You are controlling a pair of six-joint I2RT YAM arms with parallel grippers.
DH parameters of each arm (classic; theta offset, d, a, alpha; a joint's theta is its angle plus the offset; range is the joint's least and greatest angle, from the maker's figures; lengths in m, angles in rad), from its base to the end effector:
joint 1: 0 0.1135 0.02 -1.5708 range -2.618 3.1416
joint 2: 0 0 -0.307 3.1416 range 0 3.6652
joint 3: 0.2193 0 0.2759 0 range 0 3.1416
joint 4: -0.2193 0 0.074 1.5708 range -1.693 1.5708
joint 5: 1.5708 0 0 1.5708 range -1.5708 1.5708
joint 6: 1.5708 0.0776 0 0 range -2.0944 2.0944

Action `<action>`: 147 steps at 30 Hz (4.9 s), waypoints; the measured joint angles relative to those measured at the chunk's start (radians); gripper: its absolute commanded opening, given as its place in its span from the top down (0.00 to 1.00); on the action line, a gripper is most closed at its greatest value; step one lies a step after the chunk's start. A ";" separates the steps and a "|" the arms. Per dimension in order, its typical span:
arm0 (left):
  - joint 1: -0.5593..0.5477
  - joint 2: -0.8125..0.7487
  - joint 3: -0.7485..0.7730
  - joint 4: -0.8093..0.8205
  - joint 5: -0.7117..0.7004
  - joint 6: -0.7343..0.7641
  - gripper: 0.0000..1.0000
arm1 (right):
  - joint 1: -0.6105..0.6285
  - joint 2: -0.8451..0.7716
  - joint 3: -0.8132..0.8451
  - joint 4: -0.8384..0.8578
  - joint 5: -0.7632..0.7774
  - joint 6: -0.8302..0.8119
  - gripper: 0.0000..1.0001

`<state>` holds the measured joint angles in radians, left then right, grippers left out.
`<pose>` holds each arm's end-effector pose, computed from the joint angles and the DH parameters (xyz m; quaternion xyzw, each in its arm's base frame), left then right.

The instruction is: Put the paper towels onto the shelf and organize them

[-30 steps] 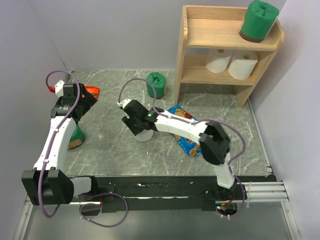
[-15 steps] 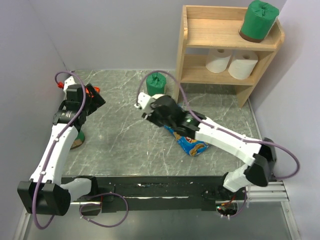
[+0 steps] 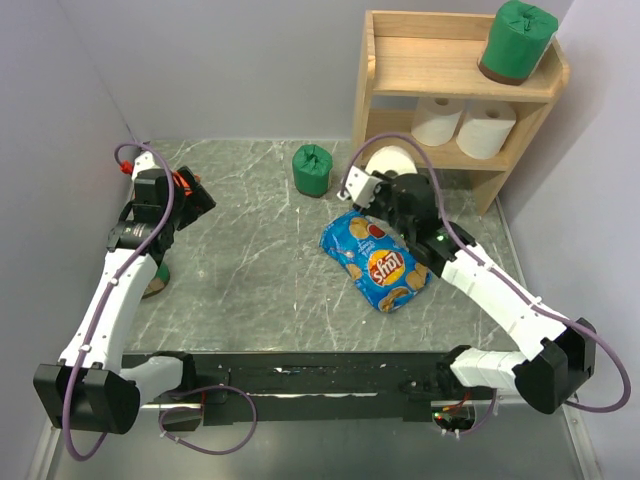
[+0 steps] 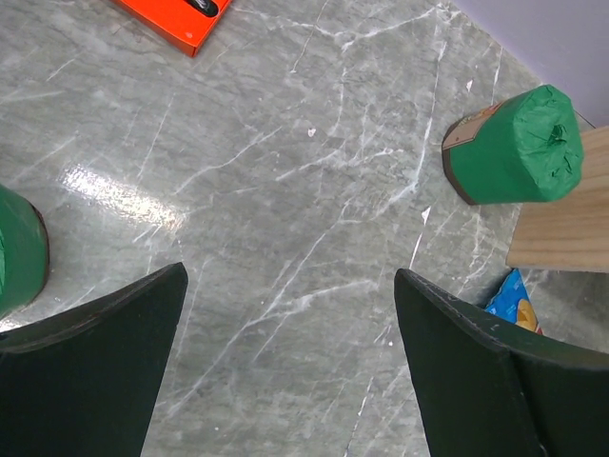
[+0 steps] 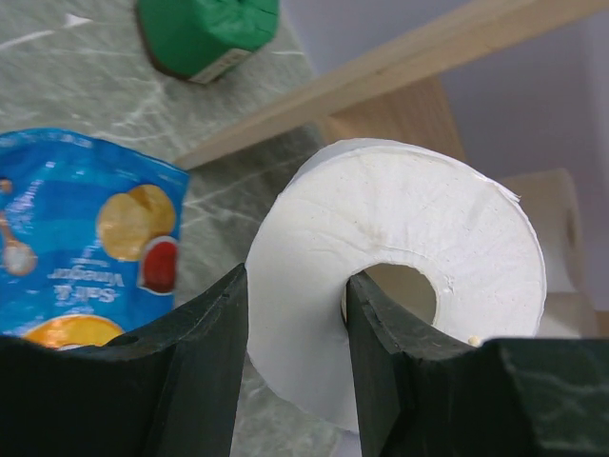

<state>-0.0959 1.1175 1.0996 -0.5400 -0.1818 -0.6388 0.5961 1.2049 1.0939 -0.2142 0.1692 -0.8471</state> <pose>0.2834 -0.0132 0.3651 -0.2759 0.8272 -0.0994 0.4794 0.2780 0.1728 0.3819 -0.4976 0.6402 -0.1408 0.5681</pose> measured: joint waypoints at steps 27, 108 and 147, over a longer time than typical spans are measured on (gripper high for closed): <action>-0.004 0.000 0.000 0.005 0.018 0.001 0.03 | -0.230 0.253 0.218 0.095 -0.295 -0.160 0.56; 0.309 0.406 0.098 -0.228 -0.359 -0.272 0.10 | 0.216 -0.114 0.032 -0.051 -0.002 0.712 0.07; -0.503 0.522 0.169 -0.159 -0.189 -0.106 0.55 | 0.242 -0.235 -0.008 -0.071 0.244 0.701 0.00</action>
<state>-0.5991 1.6398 1.2682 -0.6991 -0.3710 -0.7448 0.8383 0.9703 1.0855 -0.2855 0.4129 -0.1459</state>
